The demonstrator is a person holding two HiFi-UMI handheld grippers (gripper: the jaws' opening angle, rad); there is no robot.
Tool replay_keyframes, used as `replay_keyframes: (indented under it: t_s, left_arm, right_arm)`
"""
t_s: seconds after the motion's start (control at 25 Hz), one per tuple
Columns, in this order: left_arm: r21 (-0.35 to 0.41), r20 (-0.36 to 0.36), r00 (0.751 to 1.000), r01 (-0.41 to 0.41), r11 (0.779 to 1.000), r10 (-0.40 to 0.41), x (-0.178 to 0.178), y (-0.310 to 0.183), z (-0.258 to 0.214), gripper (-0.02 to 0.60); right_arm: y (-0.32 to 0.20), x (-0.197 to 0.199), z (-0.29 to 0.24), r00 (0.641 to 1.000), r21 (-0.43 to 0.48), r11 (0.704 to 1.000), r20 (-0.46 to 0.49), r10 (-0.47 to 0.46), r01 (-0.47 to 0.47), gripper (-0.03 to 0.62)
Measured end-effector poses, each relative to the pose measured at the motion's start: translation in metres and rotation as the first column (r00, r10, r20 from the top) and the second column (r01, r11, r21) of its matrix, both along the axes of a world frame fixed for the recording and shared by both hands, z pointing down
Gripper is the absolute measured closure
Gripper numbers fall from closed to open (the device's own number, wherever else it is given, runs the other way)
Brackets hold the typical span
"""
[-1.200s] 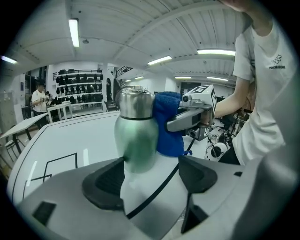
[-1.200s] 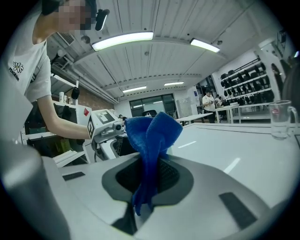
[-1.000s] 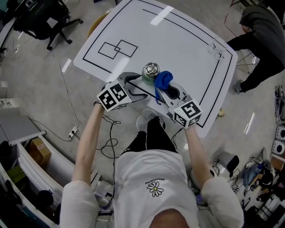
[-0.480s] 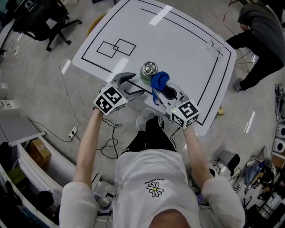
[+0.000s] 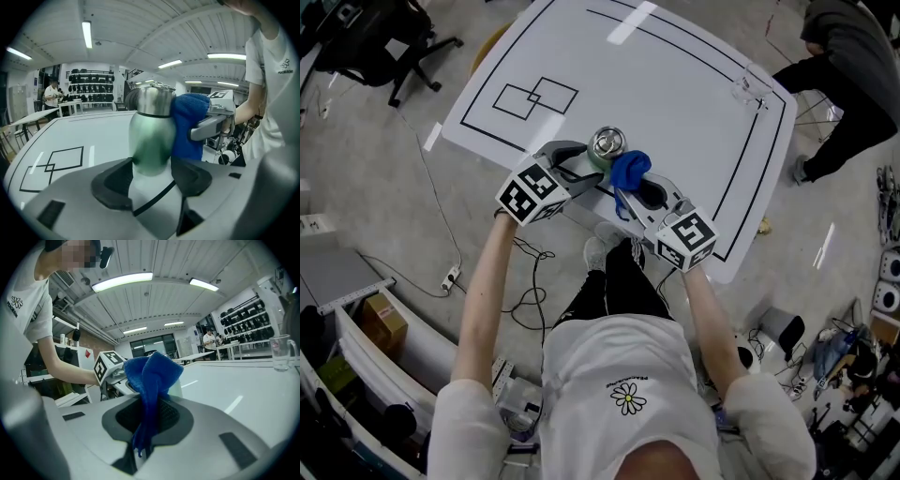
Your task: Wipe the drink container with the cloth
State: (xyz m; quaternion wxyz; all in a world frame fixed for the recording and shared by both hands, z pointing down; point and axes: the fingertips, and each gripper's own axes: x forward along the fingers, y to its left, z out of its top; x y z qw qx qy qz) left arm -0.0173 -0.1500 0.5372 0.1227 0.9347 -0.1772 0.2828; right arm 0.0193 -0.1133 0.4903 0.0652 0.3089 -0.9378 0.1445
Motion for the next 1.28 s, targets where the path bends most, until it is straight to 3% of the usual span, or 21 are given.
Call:
replay_keyframes:
  t_s: [0.36, 0.48, 0.56, 0.64, 0.76, 0.92, 1.0, 1.12, 1.28]
  left_arm:
    - [0.008, 0.016, 1.000, -0.001, 1.000, 0.001, 0.003, 0.021, 0.000, 0.362]
    - [0.005, 0.016, 1.000, 0.003, 1.000, -0.004, 0.005, 0.029, -0.001, 0.362]
    - [0.002, 0.011, 1.000, -0.027, 1.000, 0.027, 0.011, 0.038, -0.002, 0.364]
    - [0.014, 0.008, 0.996, -0.085, 0.996, 0.085, 0.025, 0.053, -0.005, 0.428]
    - [0.026, 0.012, 0.994, -0.110, 0.994, 0.110, 0.043, 0.067, -0.005, 0.365]
    - [-0.011, 0.010, 0.997, -0.071, 0.997, 0.071, 0.022, 0.066, -0.001, 0.343]
    - [-0.013, 0.013, 1.000, -0.020, 1.000, 0.020, 0.003, 0.053, 0.000, 0.241]
    - [0.028, 0.009, 0.999, 0.042, 0.999, -0.042, -0.012, 0.021, -0.008, 0.225]
    - [0.032, 0.014, 1.000, -0.015, 0.999, 0.014, 0.001, -0.010, -0.013, 0.219]
  right_arm:
    - [-0.011, 0.020, 0.002, 0.995, 0.006, 0.996, -0.029, 0.090, -0.090, 0.551]
    - [-0.005, 0.016, 0.002, 0.997, 0.003, 0.997, -0.035, 0.074, -0.074, 0.551]
    - [-0.001, 0.011, 0.001, 0.998, 0.007, 0.998, -0.037, 0.058, -0.058, 0.551]
    - [0.002, 0.006, 0.001, 0.998, 0.012, 0.999, -0.037, 0.045, -0.045, 0.551]
    - [0.004, 0.003, 0.000, 0.998, 0.013, 0.999, -0.035, 0.043, -0.043, 0.551]
    - [0.003, 0.008, 0.000, 0.998, 0.017, 0.999, -0.034, 0.047, -0.047, 0.551]
    - [0.003, 0.009, -0.001, 0.998, 0.019, 0.999, -0.032, 0.049, -0.049, 0.551]
    - [0.004, 0.009, -0.001, 0.998, 0.016, 0.999, -0.026, 0.048, -0.048, 0.551]
    - [0.003, 0.009, 0.000, 0.999, 0.013, 0.999, -0.023, 0.046, -0.045, 0.551]
